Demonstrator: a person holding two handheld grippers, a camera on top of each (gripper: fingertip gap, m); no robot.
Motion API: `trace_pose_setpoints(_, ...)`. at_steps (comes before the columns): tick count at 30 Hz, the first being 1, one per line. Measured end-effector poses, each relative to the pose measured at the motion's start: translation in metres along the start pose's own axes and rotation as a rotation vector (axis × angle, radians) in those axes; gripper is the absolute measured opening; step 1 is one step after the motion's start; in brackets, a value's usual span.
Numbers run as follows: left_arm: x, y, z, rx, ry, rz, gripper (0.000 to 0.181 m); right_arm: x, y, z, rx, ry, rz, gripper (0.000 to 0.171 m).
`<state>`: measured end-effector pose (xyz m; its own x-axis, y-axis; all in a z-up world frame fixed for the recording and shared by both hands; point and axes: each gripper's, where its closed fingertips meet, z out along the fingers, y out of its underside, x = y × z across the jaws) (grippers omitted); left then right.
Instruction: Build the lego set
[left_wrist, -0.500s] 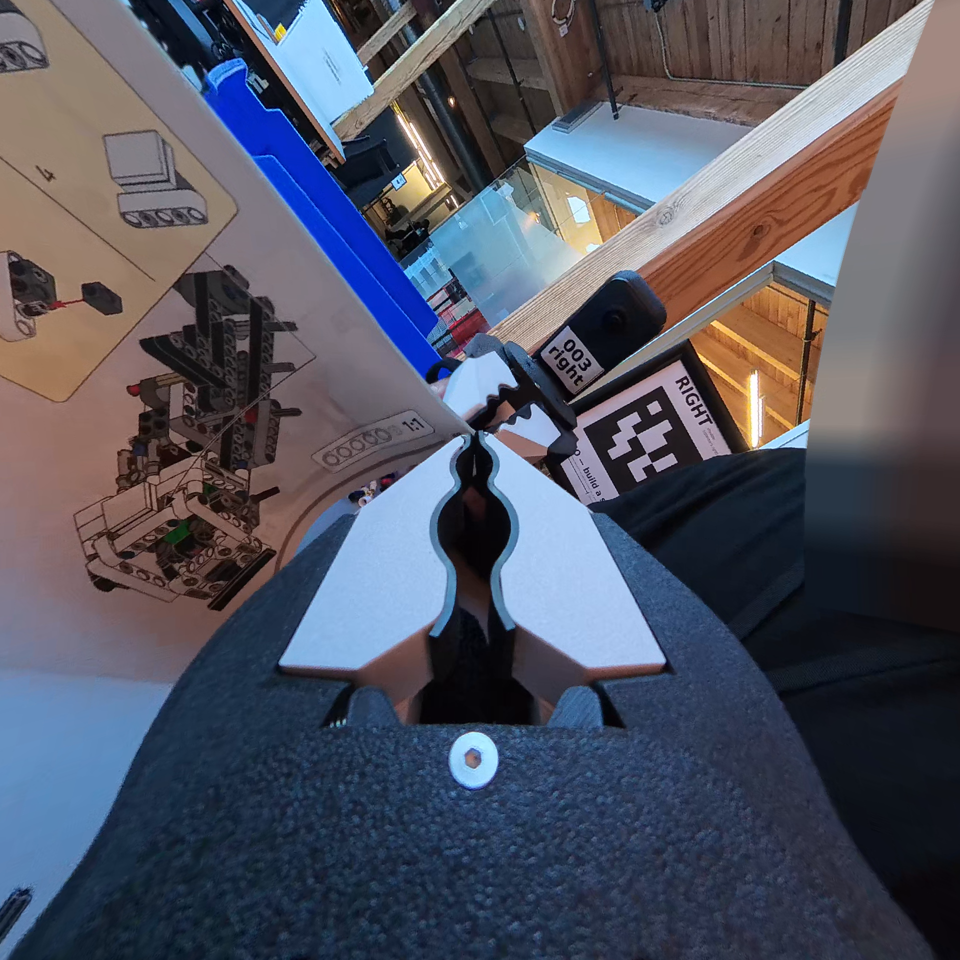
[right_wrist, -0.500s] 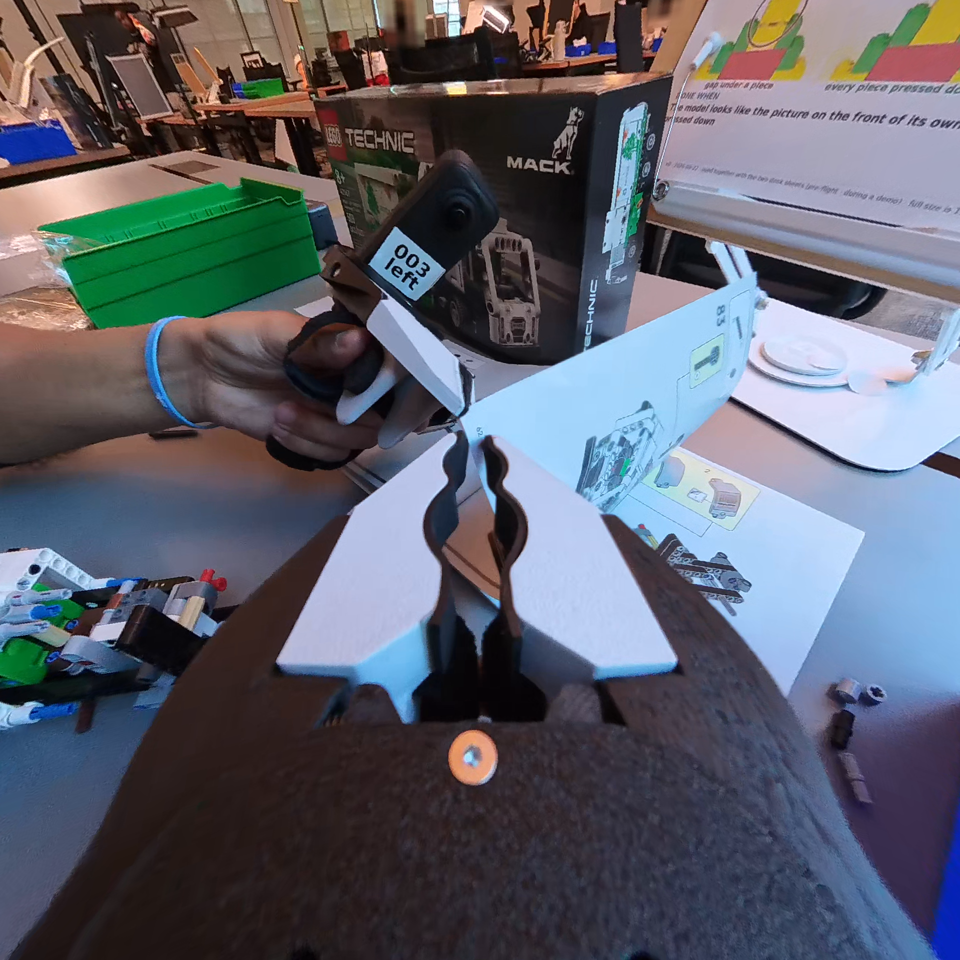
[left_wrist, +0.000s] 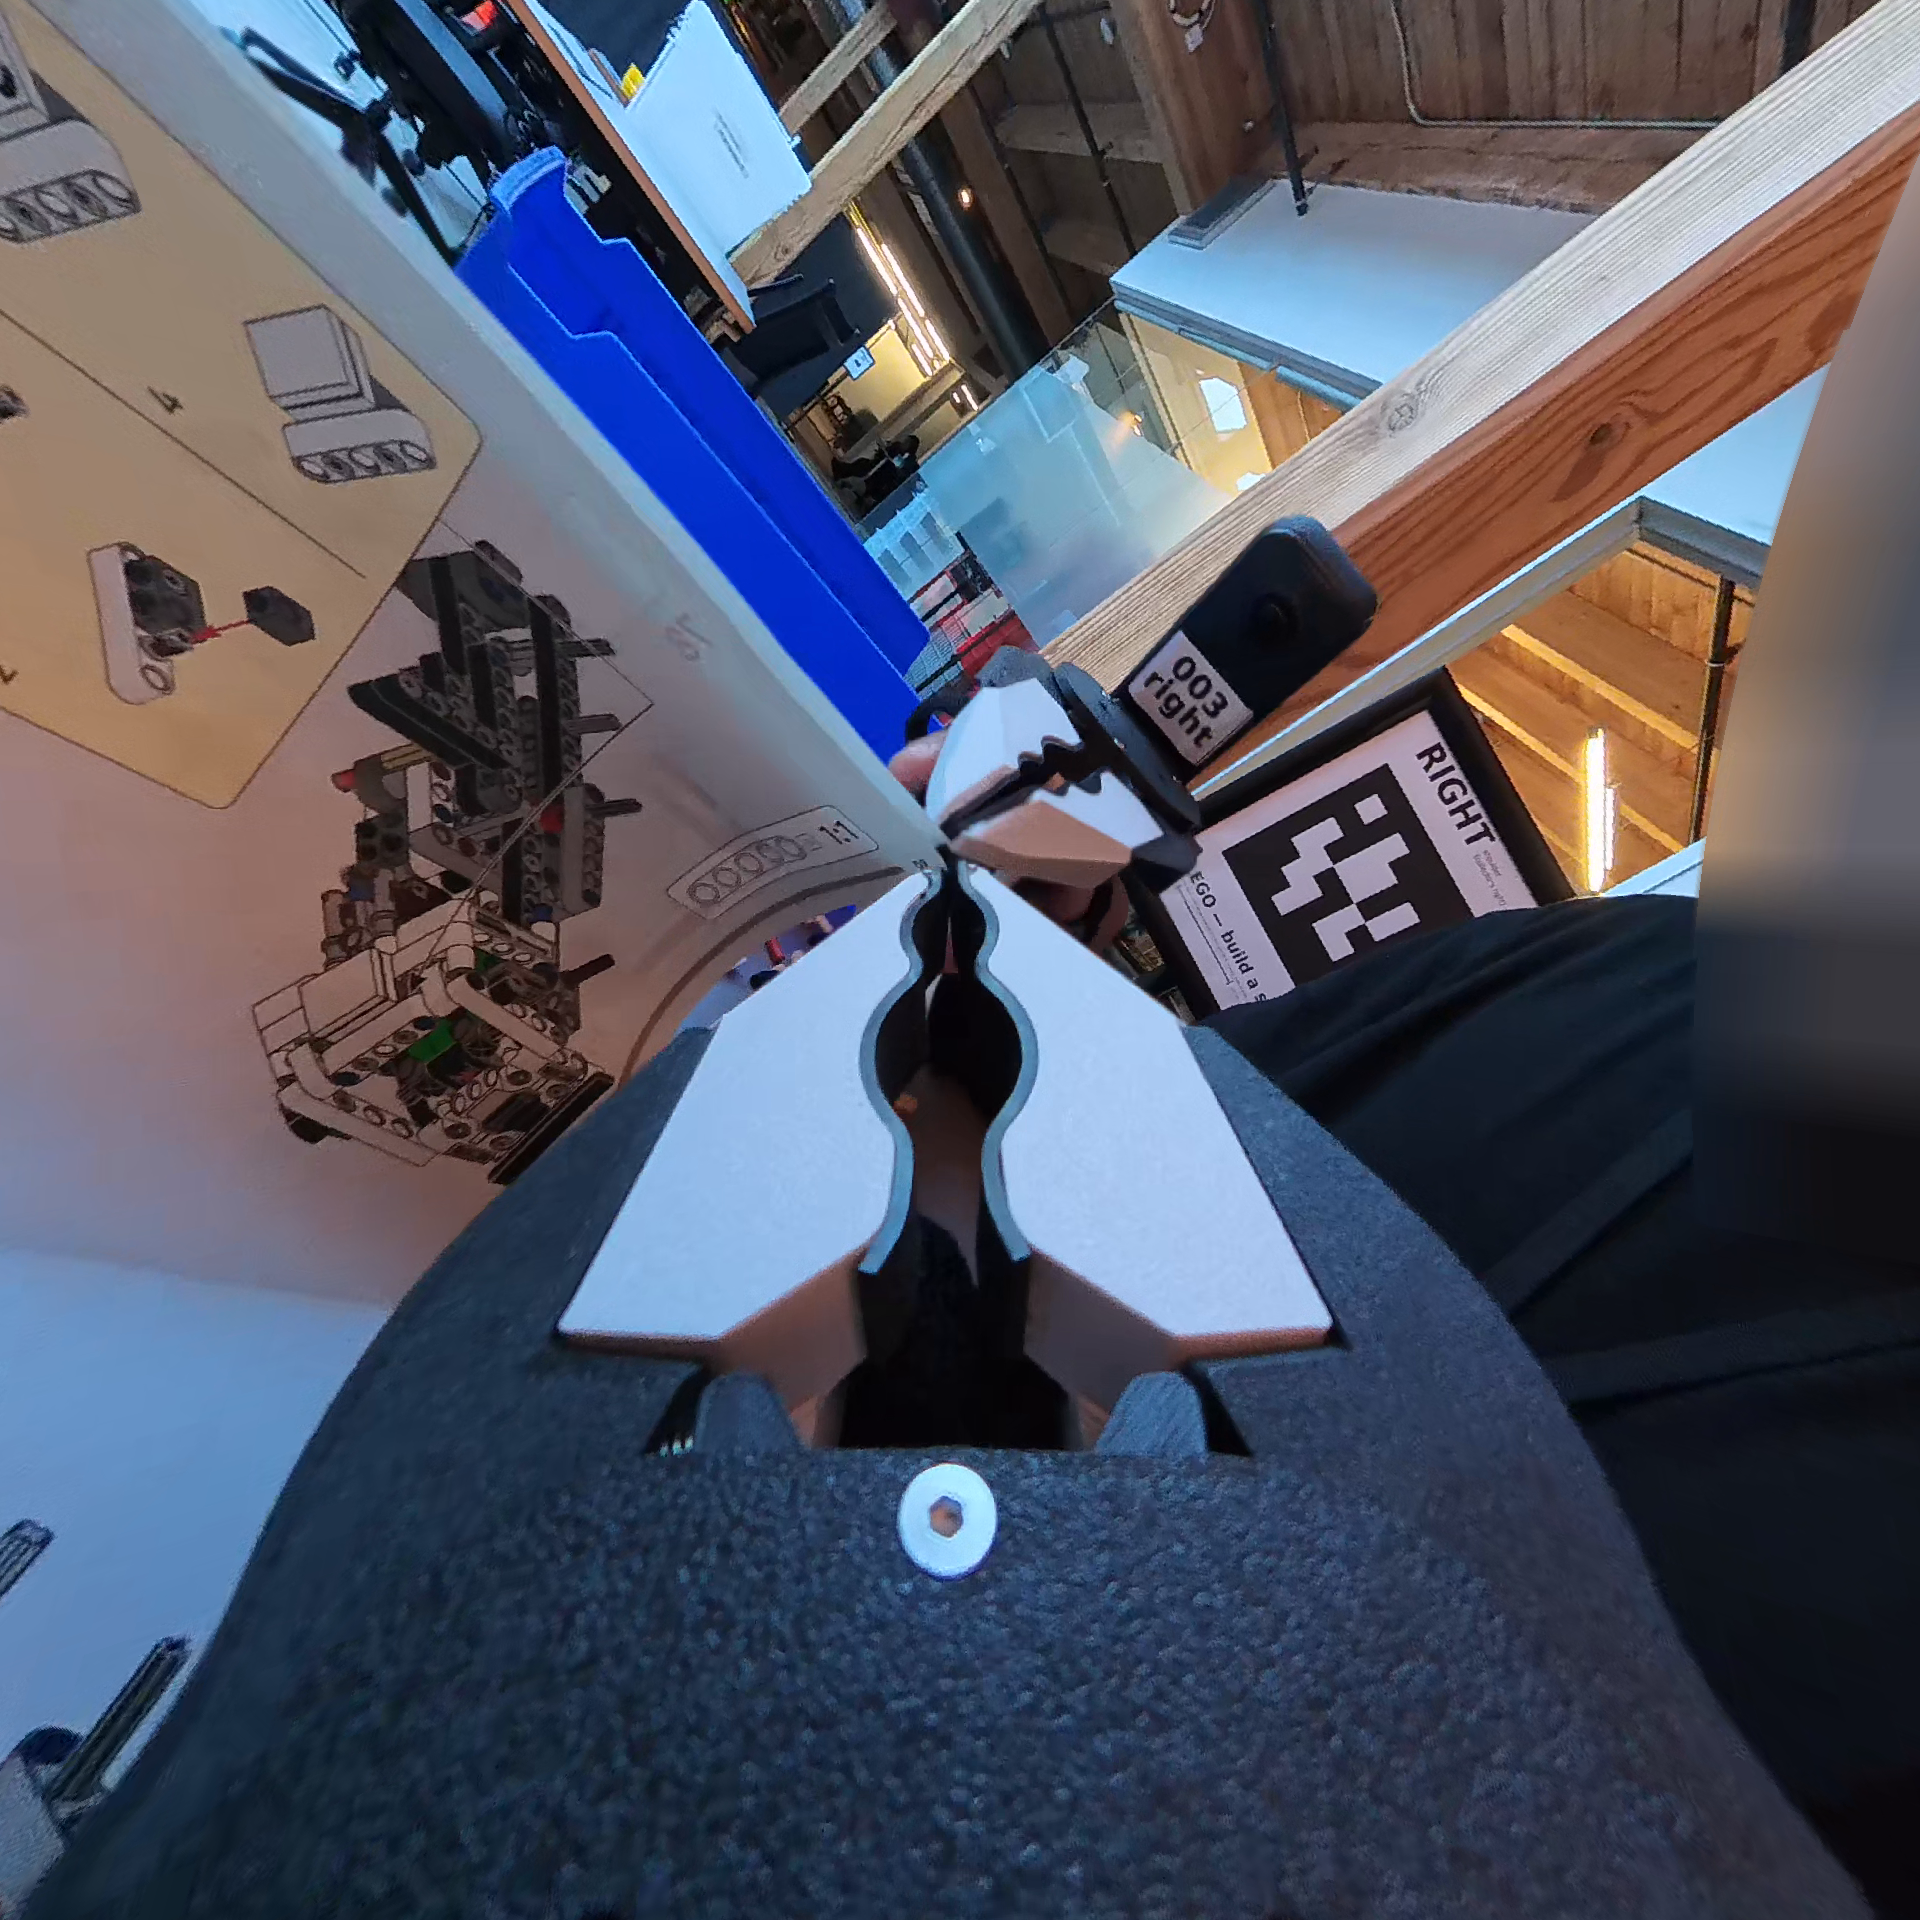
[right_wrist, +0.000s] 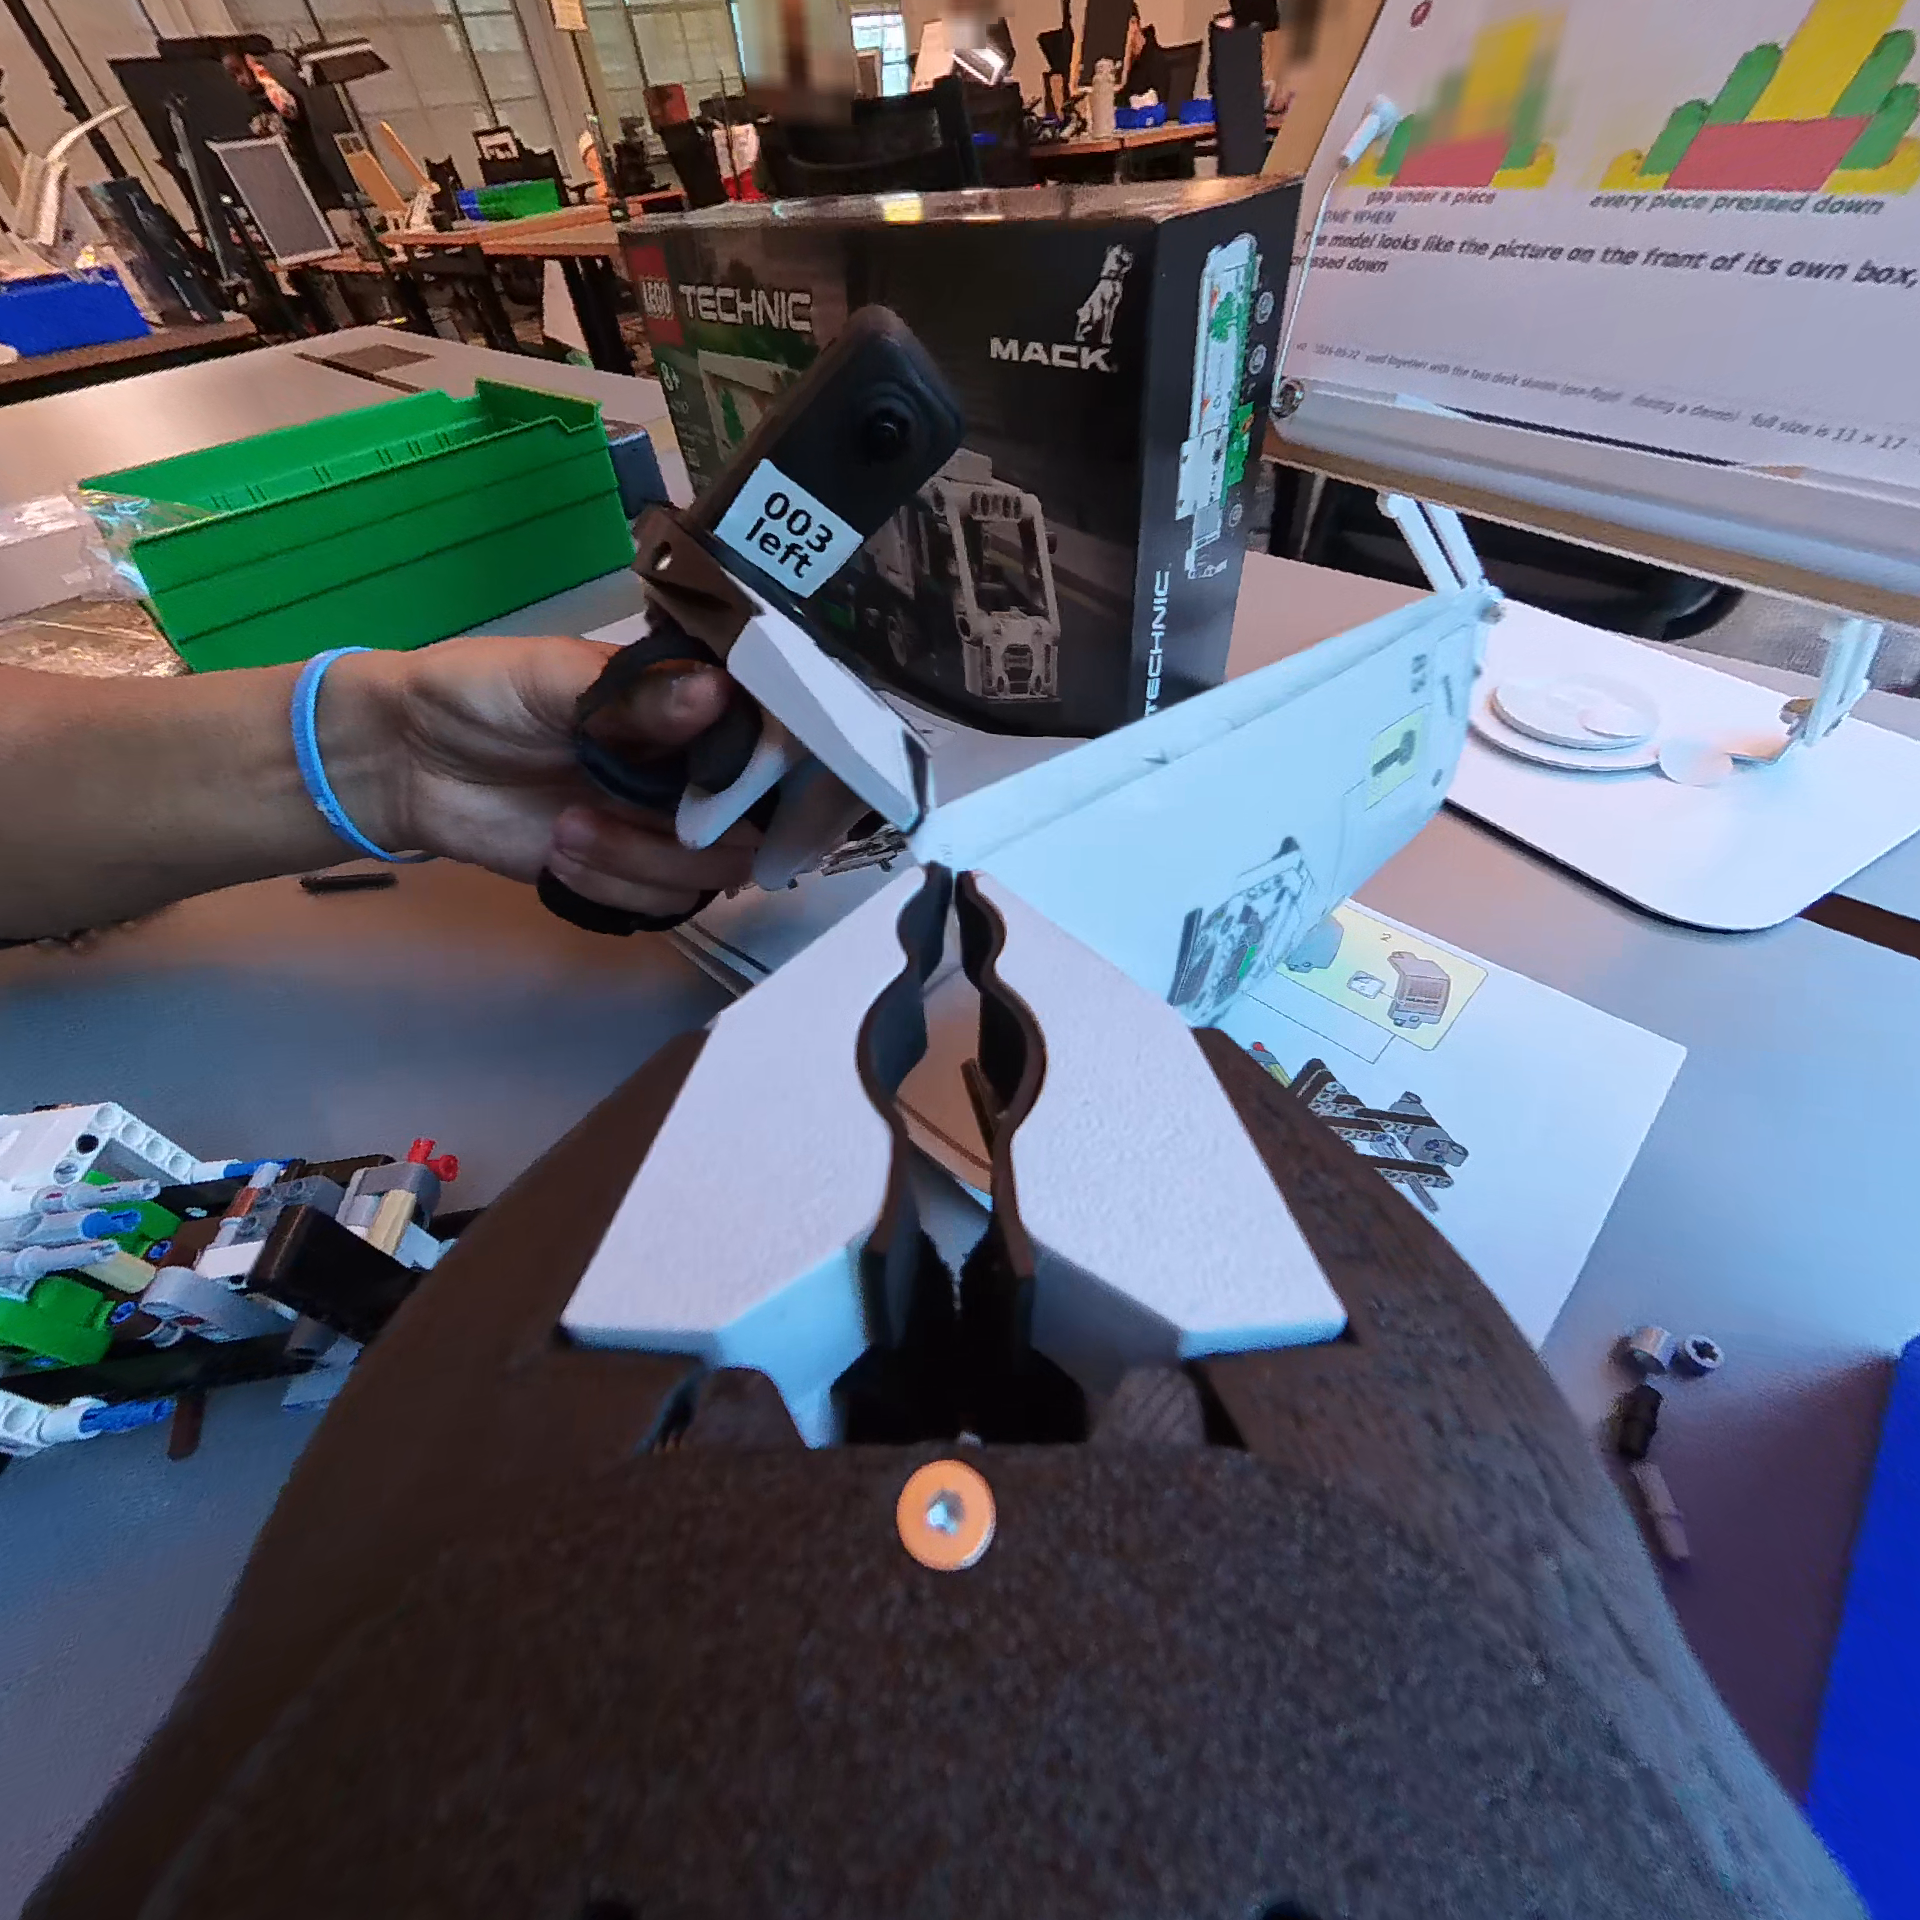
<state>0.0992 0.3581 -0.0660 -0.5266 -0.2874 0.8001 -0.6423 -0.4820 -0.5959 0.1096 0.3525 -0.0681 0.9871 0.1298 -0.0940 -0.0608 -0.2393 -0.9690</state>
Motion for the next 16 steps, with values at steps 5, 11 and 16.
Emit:
trace_pose_setpoints(5, 0.001, 0.001, -0.001, -0.004, -0.012, 0.007, 0.0, 0.005, -0.001, -0.003, 0.007, 0.01, 0.028, 0.0)
trace_pose_setpoints(11, 0.007, 0.012, -0.026, 0.006, -0.085, 0.004, 0.0, 0.034, 0.016, -0.003, -0.087, 0.175, 0.062, 0.005)
trace_pose_setpoints(16, 0.024, 0.019, -0.062, 0.038, -0.163, 0.015, 0.0, 0.03, 0.054, 0.019, -0.304, 0.158, 0.094, 0.025)
